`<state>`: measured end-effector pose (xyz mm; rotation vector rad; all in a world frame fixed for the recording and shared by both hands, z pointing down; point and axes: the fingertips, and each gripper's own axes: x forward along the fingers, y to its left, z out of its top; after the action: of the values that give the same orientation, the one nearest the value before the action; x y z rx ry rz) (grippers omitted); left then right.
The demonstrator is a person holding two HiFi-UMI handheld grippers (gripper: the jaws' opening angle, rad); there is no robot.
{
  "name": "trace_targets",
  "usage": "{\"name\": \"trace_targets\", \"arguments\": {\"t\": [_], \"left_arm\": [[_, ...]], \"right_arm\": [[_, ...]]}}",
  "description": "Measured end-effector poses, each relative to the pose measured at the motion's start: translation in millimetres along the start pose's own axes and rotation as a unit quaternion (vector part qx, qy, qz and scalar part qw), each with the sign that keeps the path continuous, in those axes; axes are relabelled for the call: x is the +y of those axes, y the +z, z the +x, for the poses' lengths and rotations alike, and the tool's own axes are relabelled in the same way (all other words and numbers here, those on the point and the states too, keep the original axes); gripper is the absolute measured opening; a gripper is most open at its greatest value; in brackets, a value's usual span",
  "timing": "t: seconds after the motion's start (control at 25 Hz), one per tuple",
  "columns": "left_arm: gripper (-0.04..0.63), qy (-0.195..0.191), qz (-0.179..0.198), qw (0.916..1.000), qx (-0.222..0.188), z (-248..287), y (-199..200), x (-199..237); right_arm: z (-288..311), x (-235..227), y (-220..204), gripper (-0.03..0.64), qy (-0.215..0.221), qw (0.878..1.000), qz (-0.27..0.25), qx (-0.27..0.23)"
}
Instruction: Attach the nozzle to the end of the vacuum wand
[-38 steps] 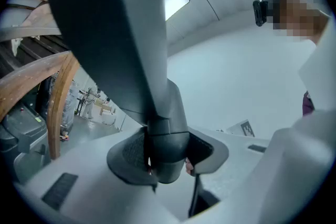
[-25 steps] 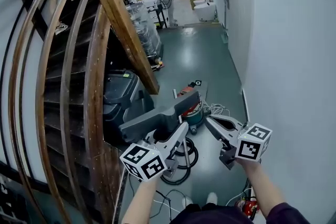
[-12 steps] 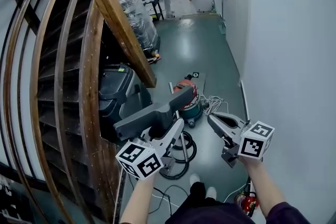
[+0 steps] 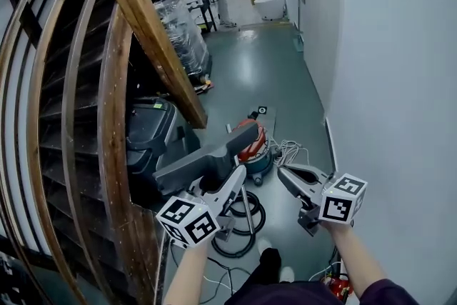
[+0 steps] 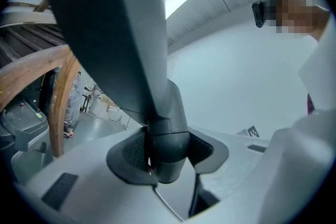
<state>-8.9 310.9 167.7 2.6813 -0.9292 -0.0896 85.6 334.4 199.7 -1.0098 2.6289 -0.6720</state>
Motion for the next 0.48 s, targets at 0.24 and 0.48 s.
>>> {"name": "trace_targets", "arguments": {"t": [0.24, 0.48], "left_arm": [[0.17, 0.003, -0.014, 0.9999, 0.002, 26.5, 8.1, 55.6], [0.17, 0.006, -0.021, 0.9997, 0.008, 41.5, 14.2, 103.0]], "right_arm": [[45.4, -36.0, 4.7, 0.018, -0.007, 1.0, 0.011, 0.008], [87.1, -60.1, 8.7, 0.018, -0.017, 0.999, 0.015, 0.023]]}}
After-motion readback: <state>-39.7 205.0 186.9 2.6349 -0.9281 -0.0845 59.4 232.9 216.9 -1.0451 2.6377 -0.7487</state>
